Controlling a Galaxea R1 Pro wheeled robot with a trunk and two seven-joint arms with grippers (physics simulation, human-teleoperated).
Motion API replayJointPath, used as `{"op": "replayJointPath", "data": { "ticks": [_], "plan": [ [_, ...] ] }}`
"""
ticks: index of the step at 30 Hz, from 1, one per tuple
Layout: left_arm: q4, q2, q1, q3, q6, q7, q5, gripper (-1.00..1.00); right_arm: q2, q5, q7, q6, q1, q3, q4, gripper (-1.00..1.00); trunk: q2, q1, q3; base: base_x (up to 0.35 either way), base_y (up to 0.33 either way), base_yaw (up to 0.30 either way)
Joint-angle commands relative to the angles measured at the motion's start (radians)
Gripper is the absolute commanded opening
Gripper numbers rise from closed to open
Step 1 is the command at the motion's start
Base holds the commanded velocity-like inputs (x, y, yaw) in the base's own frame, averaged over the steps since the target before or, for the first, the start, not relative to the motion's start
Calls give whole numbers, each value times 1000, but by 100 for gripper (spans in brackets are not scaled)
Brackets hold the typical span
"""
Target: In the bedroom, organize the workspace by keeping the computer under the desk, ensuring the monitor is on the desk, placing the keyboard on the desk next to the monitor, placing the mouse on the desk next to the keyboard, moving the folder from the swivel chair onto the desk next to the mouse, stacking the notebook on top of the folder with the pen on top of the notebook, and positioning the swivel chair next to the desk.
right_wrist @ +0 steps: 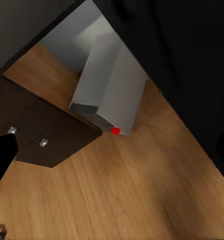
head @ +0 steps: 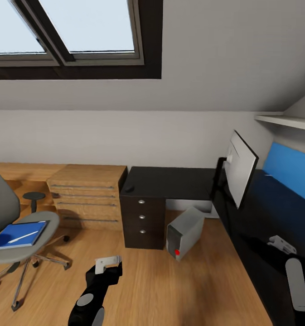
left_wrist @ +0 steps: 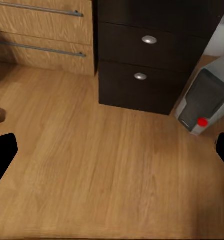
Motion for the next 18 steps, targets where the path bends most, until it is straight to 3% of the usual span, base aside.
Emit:
{"op": "replayJointPath", "data": {
  "ticks": [1, 5, 8, 10, 16, 18],
  "plan": [
    [-2, 0, -1, -1, 3, 9, 10, 100, 0, 2, -1, -3, 4, 1, -4, 100, -1, 0, -1, -333, 0, -272],
    [-2, 1, 0, -1, 0, 10, 10, 100, 0, 30, 0, -43, 18, 22, -16, 100, -1, 0, -1, -333, -40, -202],
    [-3, 2, 0, 0, -2, 10, 10, 100, 0, 71, -1, -72, 27, 53, -29, 100, -1, 0, -1, -333, -107, -79],
    [-6, 2, 0, 0, -5, 11, 10, 100, 1, 124, -1, -89, 33, 76, -36, 100, -1, 0, -1, -332, -141, -28],
    [-26, 3, 5, 0, -8, 12, 10, 100, 0, 144, -2, -97, 34, 83, -38, 100, -1, 0, -1, -323, -169, -6],
    [-55, 3, 30, 0, -8, 12, 10, 100, 0, 148, -2, -107, 35, 84, -38, 100, -1, 0, -1, -295, -204, -1]
  ]
}}
